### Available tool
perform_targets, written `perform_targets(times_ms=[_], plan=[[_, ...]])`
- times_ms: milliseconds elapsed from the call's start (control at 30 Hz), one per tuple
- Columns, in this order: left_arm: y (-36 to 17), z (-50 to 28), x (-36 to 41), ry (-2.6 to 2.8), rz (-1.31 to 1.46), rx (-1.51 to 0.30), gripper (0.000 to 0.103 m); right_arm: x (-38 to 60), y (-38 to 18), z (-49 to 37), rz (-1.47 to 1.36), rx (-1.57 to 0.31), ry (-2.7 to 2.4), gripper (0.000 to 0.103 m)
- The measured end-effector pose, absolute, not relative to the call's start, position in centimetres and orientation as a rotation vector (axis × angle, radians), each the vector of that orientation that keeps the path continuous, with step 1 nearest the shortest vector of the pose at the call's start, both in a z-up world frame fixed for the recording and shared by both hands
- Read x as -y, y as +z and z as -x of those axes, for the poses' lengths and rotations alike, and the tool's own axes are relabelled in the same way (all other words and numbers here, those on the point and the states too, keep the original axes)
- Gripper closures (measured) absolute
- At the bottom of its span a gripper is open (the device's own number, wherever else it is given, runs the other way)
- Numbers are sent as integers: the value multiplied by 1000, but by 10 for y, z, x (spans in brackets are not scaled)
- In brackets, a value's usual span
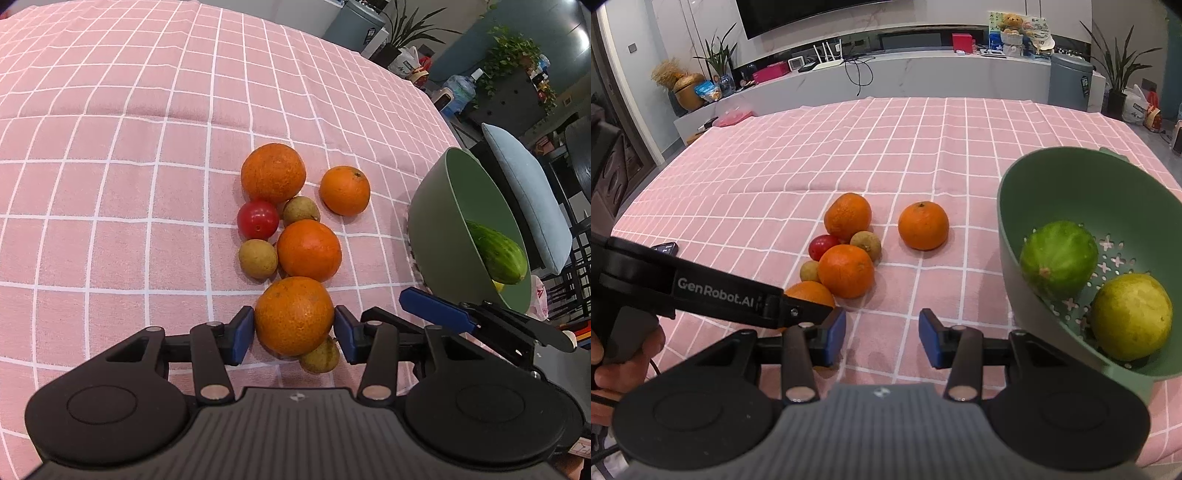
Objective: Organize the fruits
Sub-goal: 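Close the left tool on a large orange while the right tool grasps another orange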
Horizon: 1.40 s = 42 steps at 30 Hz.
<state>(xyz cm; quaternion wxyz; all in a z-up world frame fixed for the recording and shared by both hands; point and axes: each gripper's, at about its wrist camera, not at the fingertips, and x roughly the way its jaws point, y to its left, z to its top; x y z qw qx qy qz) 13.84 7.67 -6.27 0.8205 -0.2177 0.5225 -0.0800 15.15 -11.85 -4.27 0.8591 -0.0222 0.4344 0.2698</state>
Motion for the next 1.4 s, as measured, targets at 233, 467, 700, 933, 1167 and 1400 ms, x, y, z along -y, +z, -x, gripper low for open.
perform_targets(times_ms=[233, 467, 700, 933, 1167, 1400], plan=[[-53, -131, -79, -170, 470, -1041, 52, 114, -41, -154, 44, -906, 582, 61], [-40, -121, -97, -96, 519, -935, 52, 95, -36, -161, 51, -876, 627, 60], [-39, -125, -109, -40, 546, -908, 52, 72, -43, -175, 64, -910, 641, 58], [-41, -125, -109, -34, 543, -912, 52, 69, -56, -183, 47, -955, 637, 60], [-40, -122, -107, -35, 533, -904, 52, 74, -58, -181, 32, -944, 649, 68], [-25, -119, -99, -45, 495, -879, 52, 87, -27, -169, 37, -850, 642, 69]])
